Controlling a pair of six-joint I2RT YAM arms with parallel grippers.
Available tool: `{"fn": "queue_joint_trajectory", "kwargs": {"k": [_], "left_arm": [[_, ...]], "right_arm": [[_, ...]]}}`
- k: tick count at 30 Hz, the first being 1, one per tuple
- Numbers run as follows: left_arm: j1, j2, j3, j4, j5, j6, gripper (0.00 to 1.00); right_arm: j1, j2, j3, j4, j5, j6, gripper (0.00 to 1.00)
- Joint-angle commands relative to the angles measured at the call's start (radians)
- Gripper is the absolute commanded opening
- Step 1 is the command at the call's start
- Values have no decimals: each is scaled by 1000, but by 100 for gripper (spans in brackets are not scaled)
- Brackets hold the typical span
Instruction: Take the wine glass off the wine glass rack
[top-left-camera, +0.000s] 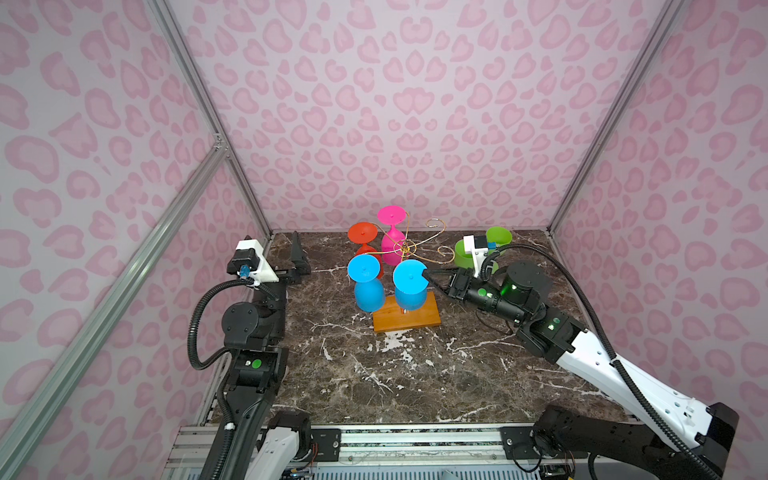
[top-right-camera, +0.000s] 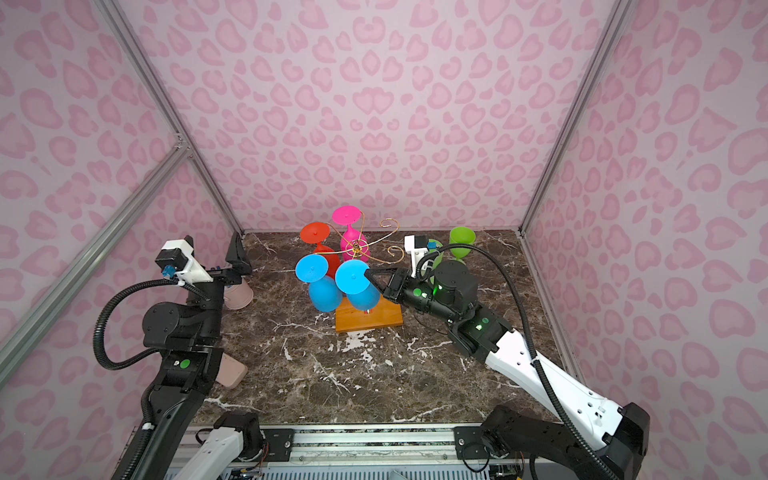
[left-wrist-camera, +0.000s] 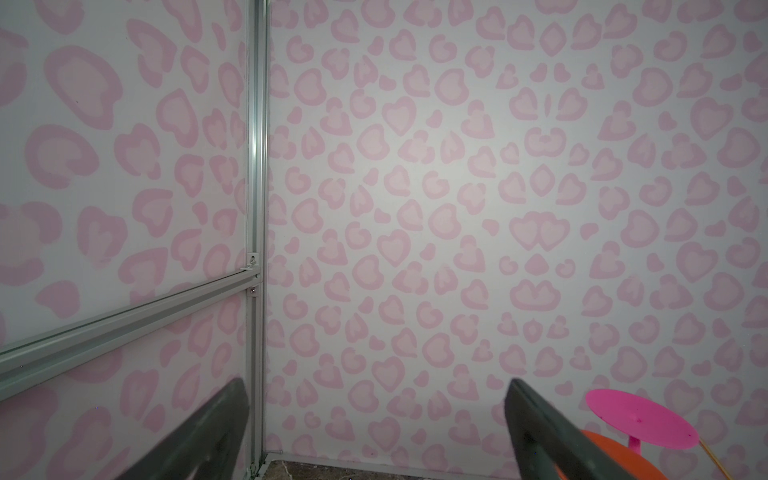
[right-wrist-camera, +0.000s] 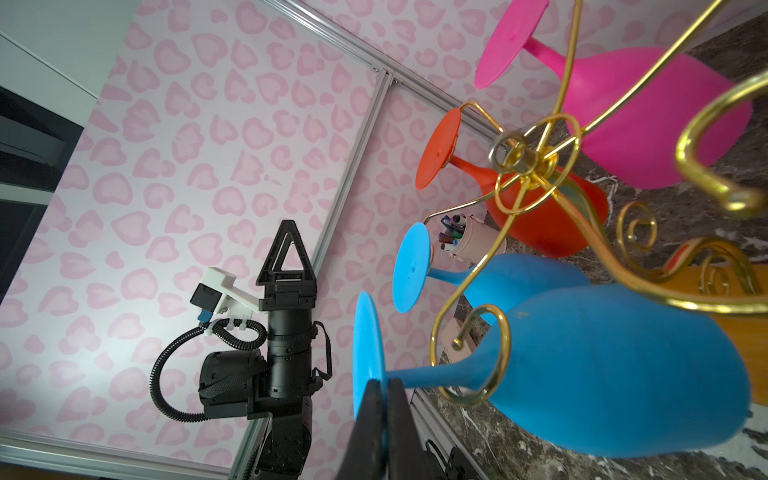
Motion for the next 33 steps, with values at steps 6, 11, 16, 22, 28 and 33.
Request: {"fn": "queue_joint_trajectory", "kwargs": {"k": [6,11,16,22,28,33], "left_arm": [[2,-6,-1,18,-1,4,97],[2,-6,-1,18,-4,5,97],[3,-7,-2,18,-4,5,97],[5,-9,-2,18,-7,7,97],[5,-9,-2,18,-6,6,97],[7,-9,-2,20,-6,6,97]], "right_arm": [[20,35,35,13,21,-29,0],[21,57,48,18,27,-35,0],[22,72,55,23,45,-41,0],[21,85,58,40,55,-35,0],[22,68,52,28,99,-43,0],[22,47,29,43,132,-32,0]]}}
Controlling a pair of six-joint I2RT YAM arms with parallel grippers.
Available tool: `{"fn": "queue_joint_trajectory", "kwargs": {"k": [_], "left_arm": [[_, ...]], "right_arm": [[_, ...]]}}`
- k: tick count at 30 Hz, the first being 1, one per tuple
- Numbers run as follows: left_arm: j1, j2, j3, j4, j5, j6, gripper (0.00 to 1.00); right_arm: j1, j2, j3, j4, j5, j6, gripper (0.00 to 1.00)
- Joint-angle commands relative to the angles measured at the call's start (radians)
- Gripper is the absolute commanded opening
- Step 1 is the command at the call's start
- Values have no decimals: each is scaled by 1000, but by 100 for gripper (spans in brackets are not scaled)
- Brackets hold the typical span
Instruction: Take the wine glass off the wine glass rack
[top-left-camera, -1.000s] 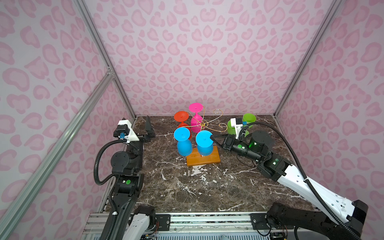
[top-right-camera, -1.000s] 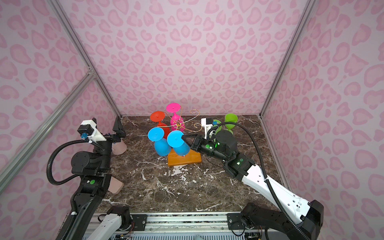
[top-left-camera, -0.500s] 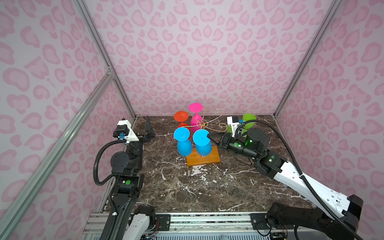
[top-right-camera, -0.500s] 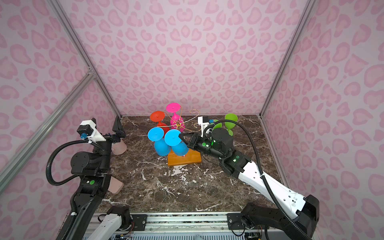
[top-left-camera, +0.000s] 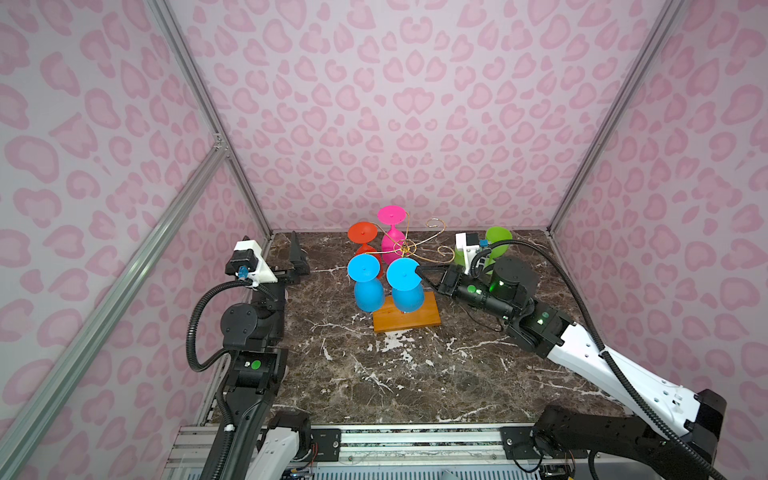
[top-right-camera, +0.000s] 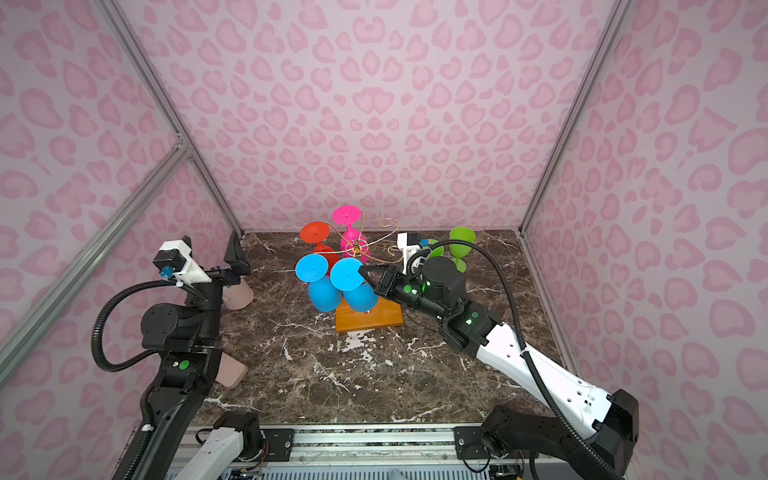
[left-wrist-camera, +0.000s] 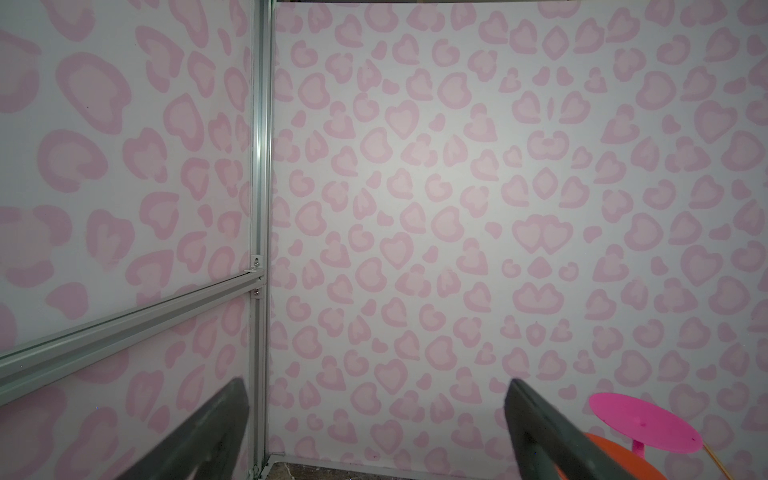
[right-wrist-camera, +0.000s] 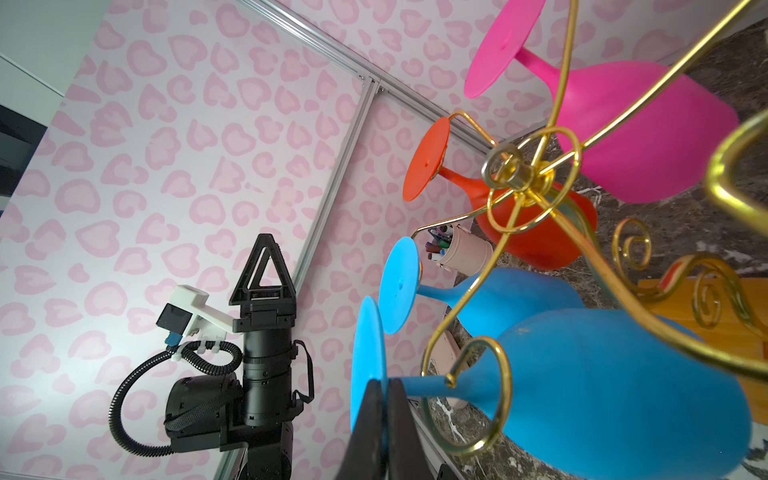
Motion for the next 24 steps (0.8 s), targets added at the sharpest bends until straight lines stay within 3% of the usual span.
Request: {"fn": "queue_joint_trajectory", "kwargs": {"k": [1,11,24], "left_arm": [[2,-3,-2,20,-3,6,97],[2,-4,-2,19,-2,4,97],[4,-7,-3,19,-6,7,97]], "right_arm": [[0,-11,-16,53,52,-5,0],[-1,-35,-52,66,111,7,0],[13,-19,-31,69,74,18,0]]}}
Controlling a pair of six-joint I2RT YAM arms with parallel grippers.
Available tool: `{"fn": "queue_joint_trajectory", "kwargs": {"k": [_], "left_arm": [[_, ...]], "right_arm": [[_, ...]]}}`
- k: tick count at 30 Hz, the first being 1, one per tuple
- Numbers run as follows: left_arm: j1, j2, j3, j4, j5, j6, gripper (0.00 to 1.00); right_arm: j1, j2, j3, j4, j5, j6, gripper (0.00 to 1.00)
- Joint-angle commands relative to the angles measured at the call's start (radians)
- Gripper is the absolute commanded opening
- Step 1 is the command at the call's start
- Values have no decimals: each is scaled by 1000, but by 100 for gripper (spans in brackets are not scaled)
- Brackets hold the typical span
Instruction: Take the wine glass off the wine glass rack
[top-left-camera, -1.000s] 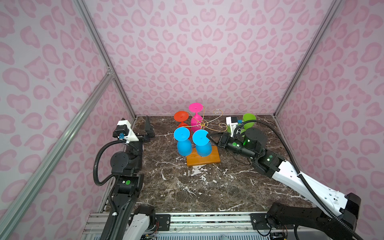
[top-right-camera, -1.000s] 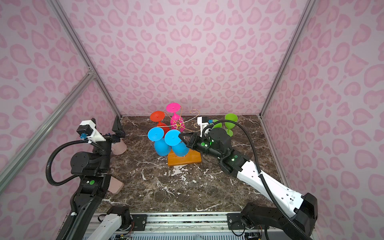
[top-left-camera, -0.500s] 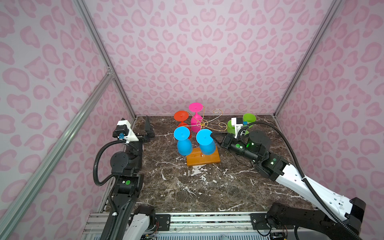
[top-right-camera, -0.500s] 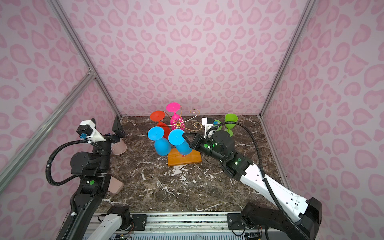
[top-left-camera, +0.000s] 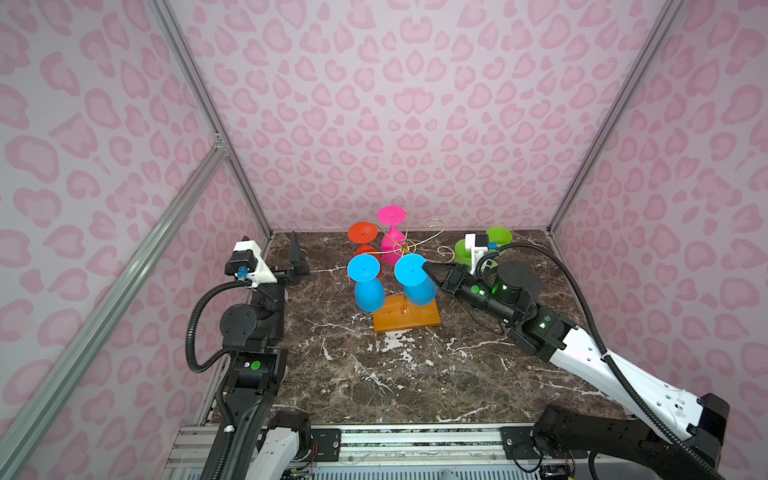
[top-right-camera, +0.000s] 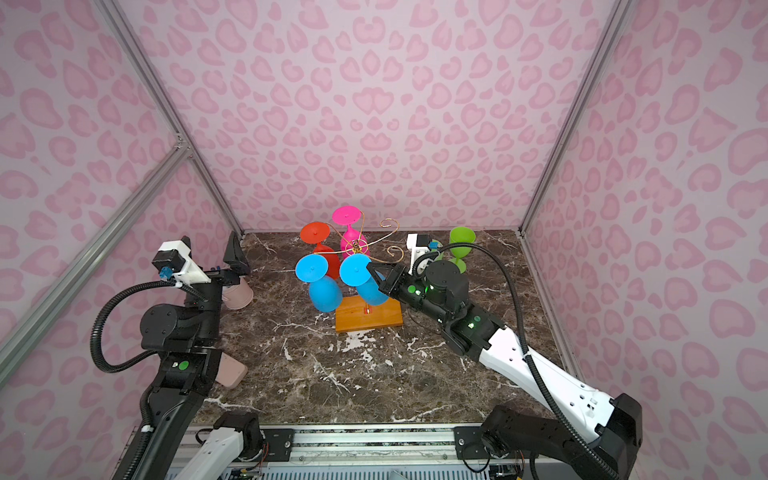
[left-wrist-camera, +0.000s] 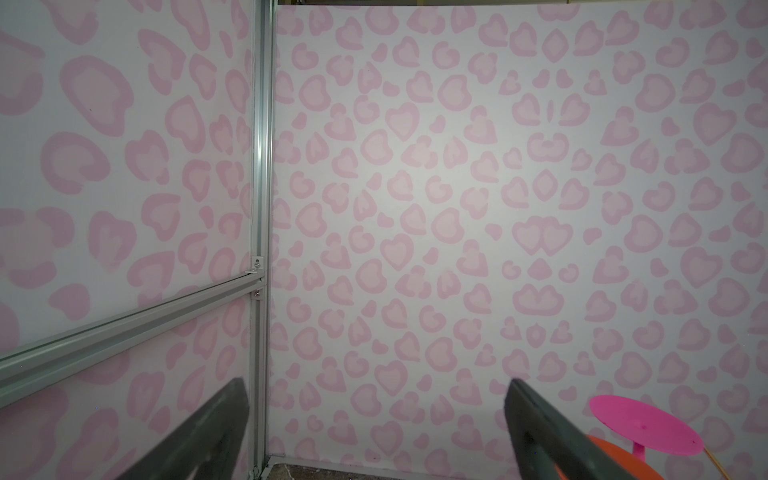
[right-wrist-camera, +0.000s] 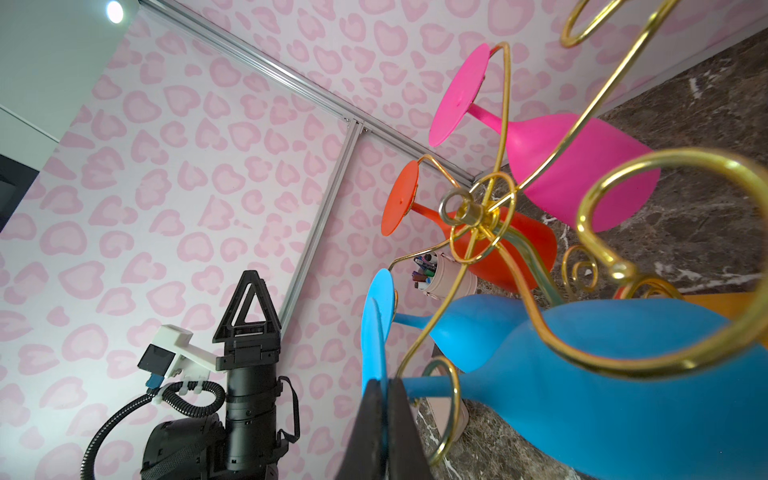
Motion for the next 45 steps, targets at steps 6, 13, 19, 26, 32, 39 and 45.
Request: {"fn": "queue_joint_trajectory", "kwargs": {"k": [6,13,19,26,32,39,45], "left_arm": [[3,0,-3,18,-5,8,97],[2,-1,-3,18,-5,6,97],[2,-2,-3,18,-5,7,97],[3,-4,-3,18,-5,6,97],[5,-5,-3,18,-5,6,97],[4,-5,-3,20,-6,6,97],[4,-5,-3,19,-7,6,97]], "right_arm": [[21,-18,-5,27,-1,-9,0],[30,-32,-15,17,4,-11,0],[46,-20,-10,26,1,-10,0],[59,-1,4,36,6,-15,0],[60,19,15,50,16,-20,0],[58,39,23,60,36,-21,0],[57,47,20,80,58,-12,0]]}}
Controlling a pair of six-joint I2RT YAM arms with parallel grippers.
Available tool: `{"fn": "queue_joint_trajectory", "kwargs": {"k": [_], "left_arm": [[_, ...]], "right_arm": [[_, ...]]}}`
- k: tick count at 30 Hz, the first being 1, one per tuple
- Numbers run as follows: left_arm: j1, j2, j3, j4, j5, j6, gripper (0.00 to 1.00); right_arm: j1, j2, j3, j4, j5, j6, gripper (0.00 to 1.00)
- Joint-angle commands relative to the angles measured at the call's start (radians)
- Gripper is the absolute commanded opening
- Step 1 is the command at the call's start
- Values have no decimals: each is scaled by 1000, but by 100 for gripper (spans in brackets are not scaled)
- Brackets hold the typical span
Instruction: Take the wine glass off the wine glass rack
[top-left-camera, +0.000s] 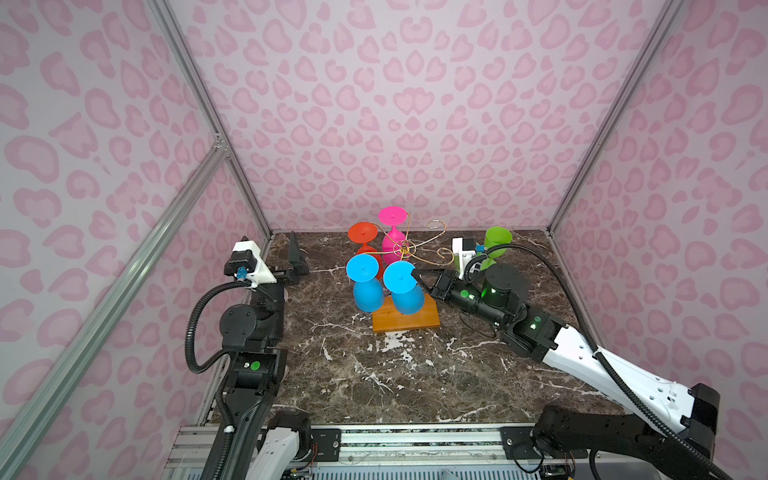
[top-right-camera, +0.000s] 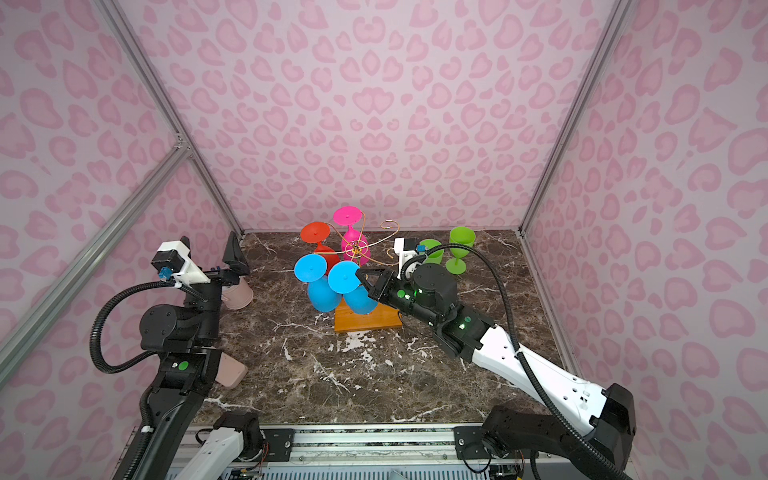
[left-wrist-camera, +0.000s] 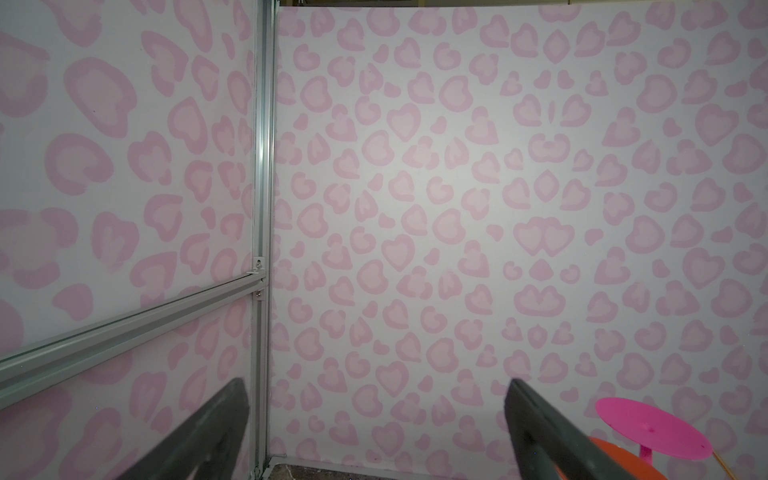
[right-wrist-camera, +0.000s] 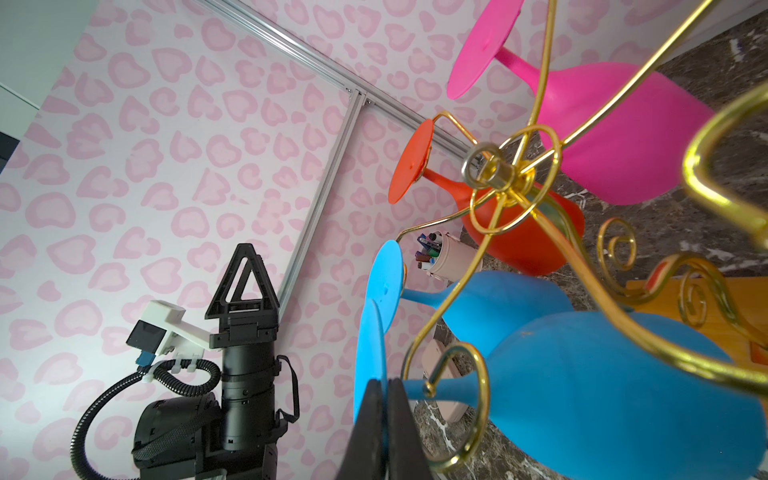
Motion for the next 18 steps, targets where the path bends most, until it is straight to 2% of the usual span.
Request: {"fn": "queue_joint_trajectory", "kwargs": {"k": [1,18], "left_arm": [[2,-3,-3,20,-6,7,97],[3,-2,-3,20,-6,5,97]], "right_arm": [[1,7,4,81,32,-1,0],[0,15,29,115,82,13,0]]}}
